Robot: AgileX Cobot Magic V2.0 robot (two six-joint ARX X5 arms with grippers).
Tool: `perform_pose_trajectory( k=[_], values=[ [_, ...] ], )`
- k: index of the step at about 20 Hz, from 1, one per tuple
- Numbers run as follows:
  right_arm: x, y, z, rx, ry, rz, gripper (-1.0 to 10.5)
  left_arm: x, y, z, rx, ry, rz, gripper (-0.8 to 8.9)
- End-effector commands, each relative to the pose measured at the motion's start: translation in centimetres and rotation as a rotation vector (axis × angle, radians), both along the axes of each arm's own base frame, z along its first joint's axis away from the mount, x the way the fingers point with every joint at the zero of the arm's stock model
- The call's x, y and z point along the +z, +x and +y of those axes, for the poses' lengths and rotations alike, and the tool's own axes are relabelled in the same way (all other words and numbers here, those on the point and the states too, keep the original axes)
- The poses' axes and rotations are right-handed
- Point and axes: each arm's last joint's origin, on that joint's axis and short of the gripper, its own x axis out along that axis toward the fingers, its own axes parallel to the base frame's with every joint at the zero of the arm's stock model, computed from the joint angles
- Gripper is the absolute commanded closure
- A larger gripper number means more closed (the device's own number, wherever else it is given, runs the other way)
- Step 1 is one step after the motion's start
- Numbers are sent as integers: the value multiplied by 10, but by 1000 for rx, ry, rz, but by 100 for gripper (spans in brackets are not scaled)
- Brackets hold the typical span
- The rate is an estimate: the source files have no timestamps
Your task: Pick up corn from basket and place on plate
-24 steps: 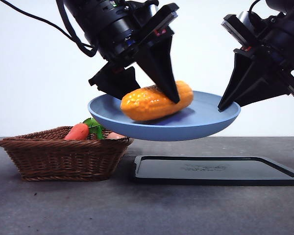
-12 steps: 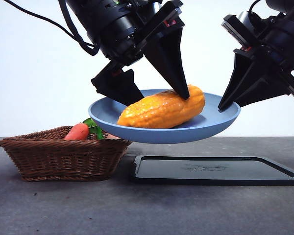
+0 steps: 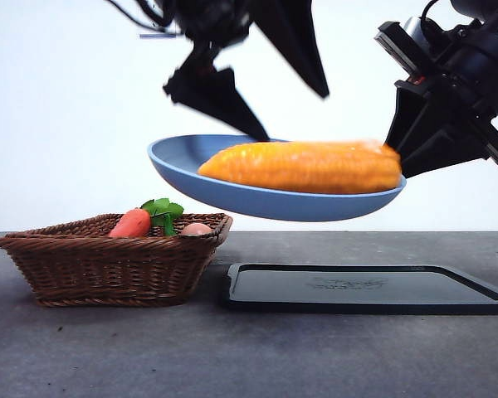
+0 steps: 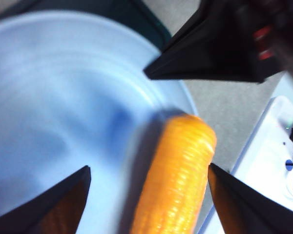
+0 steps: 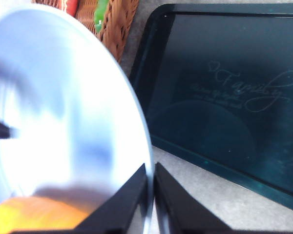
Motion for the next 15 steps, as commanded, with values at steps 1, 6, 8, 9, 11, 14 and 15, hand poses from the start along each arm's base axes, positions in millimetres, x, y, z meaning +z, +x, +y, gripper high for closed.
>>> perform_pose_trajectory(
  k=[1, 6, 8, 9, 11, 14, 15],
  values=[
    [6, 6, -1, -6, 14, -23, 945, 14, 3, -6, -39, -13, -39, 422],
    [6, 8, -8, -26, 7, -33, 945, 36, 6, -3, -31, -40, -74, 422],
    [6, 10, -12, -46, 3, -37, 945, 43, 8, -1, -28, -46, -83, 422],
    [6, 11, -16, -60, 1, -43, 945, 47, 8, 0, -26, -51, -89, 423],
    [5, 16, -23, -92, -3, -56, 945, 55, 8, 1, -23, -59, -99, 423],
    [-2, 30, -34, -143, -15, -43, 945, 63, 8, 2, -21, -72, -114, 423],
    [-7, 36, -38, -159, -18, -32, 945, 64, 8, 2, -21, -72, -114, 423]
  ],
)
